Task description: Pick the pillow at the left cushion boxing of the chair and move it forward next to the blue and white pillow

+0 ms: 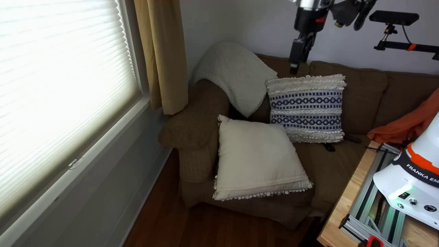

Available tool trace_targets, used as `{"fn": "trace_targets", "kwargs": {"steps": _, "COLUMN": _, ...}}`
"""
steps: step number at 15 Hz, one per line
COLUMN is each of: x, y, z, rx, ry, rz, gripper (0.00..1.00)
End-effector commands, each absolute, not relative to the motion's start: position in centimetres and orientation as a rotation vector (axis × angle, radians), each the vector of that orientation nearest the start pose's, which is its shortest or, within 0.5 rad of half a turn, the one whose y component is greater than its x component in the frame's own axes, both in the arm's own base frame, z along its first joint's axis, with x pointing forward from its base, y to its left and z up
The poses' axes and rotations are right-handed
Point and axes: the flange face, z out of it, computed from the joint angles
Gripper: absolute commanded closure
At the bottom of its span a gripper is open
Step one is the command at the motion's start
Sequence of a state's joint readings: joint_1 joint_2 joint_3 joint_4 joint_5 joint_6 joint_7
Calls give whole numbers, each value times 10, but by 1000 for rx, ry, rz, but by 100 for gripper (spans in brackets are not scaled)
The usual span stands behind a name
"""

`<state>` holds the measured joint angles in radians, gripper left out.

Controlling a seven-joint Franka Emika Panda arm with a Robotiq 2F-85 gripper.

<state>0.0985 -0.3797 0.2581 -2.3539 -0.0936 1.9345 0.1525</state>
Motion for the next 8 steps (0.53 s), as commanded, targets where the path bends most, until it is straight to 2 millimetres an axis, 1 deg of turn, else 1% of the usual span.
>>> {"fn": "trace_targets", "kwargs": {"steps": 1, "x": 421, "y": 208, "z": 427, "rx": -3419, "ry": -228, "rz": 55, "gripper": 0}}
{"fn": "trace_targets", "kwargs": {"steps": 3, "x": 425, "y": 232, "z": 400, "rx": -3495, "ry": -122, "rz": 55, "gripper": 0}}
{"fn": "trace_targets", "kwargs": {"steps": 5, "x": 433, "y": 246, "z": 373, "rx": -3553, "ry": 23, "rz": 52, "gripper": 0}}
{"fn": "trace_targets", "kwargs": {"steps": 6, "x": 436, "y": 259, "z": 356, "rx": -3573, "ry": 85, "rz": 67, "gripper": 0}}
{"fn": "trace_targets", "kwargs": {"steps": 8, "x": 442, "y": 282, "z": 320, "rx": -3618, "ry": 137, "rz": 64, "gripper": 0}}
